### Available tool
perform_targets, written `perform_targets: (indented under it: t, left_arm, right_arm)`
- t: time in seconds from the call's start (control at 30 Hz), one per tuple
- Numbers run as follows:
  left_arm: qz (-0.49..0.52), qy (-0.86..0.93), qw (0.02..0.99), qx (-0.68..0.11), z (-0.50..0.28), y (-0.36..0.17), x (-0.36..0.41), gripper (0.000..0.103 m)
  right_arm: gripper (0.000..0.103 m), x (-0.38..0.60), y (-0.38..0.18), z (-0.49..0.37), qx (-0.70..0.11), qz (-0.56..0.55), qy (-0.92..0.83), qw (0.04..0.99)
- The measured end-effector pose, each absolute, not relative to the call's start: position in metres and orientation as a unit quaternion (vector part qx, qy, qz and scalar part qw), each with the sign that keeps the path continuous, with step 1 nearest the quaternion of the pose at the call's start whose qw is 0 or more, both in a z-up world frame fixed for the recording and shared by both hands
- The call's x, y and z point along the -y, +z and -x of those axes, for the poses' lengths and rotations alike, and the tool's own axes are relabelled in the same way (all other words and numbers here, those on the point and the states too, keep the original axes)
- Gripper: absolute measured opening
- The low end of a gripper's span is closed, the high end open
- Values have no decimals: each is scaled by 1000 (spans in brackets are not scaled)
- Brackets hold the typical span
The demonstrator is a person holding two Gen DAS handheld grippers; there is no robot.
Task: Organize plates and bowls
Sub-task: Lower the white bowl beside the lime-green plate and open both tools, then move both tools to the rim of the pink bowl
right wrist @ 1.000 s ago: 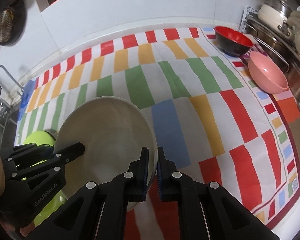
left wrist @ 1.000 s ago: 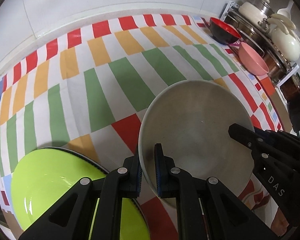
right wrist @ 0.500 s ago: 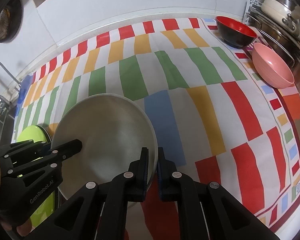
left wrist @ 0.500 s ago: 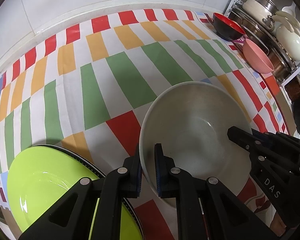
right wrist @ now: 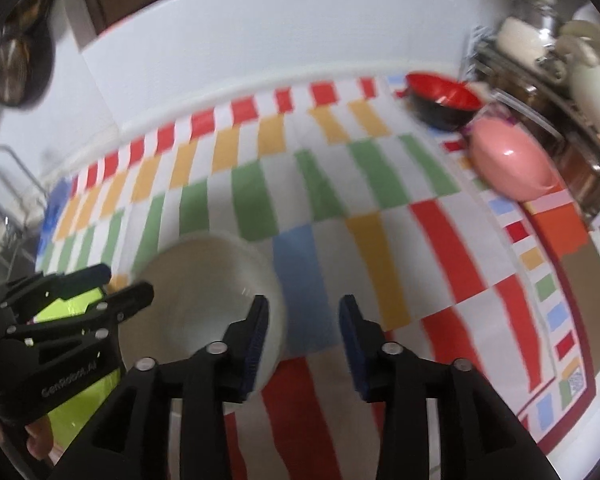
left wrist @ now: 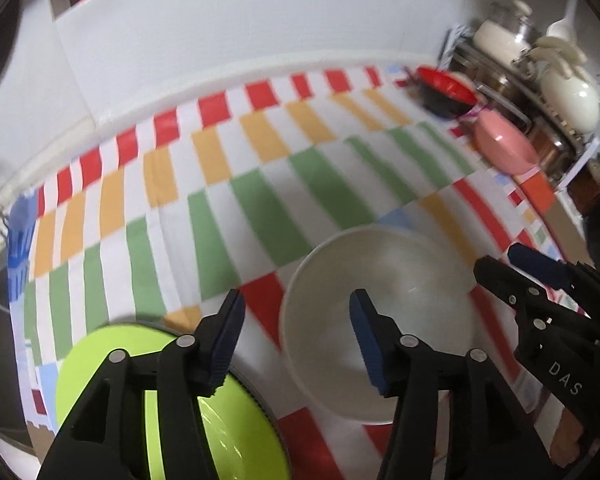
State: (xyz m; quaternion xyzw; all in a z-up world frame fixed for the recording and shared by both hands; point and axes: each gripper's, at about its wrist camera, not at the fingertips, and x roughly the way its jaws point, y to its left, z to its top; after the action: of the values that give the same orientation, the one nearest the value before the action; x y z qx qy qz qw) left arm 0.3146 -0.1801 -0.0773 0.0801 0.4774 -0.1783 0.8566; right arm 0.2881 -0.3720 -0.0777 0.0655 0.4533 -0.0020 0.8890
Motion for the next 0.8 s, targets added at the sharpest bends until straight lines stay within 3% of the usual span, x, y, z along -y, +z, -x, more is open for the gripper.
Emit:
perform_targets:
  t: [0.07, 0.13, 0.8]
  left_arm:
    - [-82, -187, 865, -458, -312, -64, 189, 61]
    - [-86, -198, 870, -443, -312, -53, 200, 63]
    - [-151, -307, 848, -405, -359, -7, 369, 65]
  right_arm:
    - [59, 382, -65, -281, -420, -67, -17, 905]
    - [62, 391, -55, -277, -396, -64, -32, 915]
    - [61, 555, -21, -296, -354, -109, -157, 916]
